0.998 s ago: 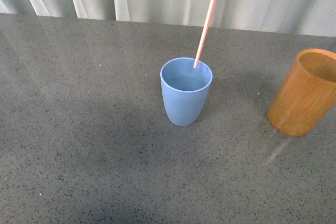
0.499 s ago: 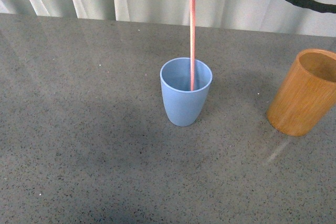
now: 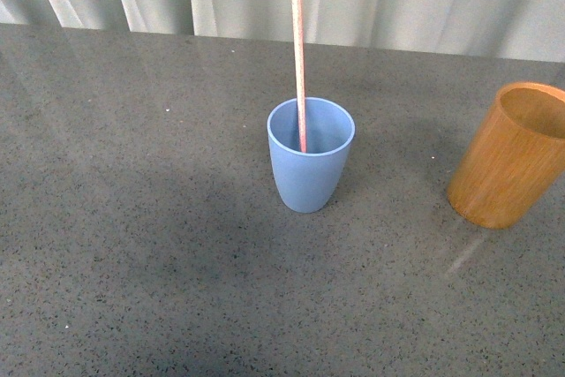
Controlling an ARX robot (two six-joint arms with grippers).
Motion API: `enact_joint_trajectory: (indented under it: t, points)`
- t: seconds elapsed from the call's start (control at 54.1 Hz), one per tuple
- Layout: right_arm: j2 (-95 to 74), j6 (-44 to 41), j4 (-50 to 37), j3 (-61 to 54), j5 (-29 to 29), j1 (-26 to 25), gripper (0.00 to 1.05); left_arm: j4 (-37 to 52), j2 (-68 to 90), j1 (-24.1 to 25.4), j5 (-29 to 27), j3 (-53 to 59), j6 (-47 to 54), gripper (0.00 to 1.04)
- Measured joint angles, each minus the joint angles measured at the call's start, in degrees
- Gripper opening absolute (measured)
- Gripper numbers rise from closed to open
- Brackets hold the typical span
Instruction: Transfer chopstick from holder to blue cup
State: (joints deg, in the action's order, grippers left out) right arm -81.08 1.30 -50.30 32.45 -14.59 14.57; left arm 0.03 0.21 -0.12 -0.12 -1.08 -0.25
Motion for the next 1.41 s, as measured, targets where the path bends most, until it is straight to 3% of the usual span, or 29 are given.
enact_joint_trajectory:
  t: [0.166,0.721,0.776,0.85,0.906,1.405]
  points:
    - [4.7,-1.2,-1.3,-9.0,3.2,-2.6,0.01,0.0,0.0,0.0,0.1,0.0,0.0,0.98]
    - [26.7,-1.3,3.3,-25.7,10.1,-9.8,0.01,0.0,0.0,0.0,0.1,0.0,0.0,0.98]
    - [29.3,-1.3,5.0,-26.9,13.9,-12.5,0.01,0.0,0.0,0.0,0.1,0.0,0.0,0.98]
    - [32.3,-1.3,6.7,-28.0,14.3,-14.1,0.01,0.0,0.0,0.0,0.1,0.0,0.0,0.98]
    - [32.9,-1.3,4.3,-29.8,14.4,-14.4,0.01,0.0,0.0,0.0,0.1,0.0,0.0,0.98]
    - [53.9,-1.3,23.3,-31.1,14.7,-14.4,0.01,0.0,0.0,0.0,0.1,0.0,0.0,0.98]
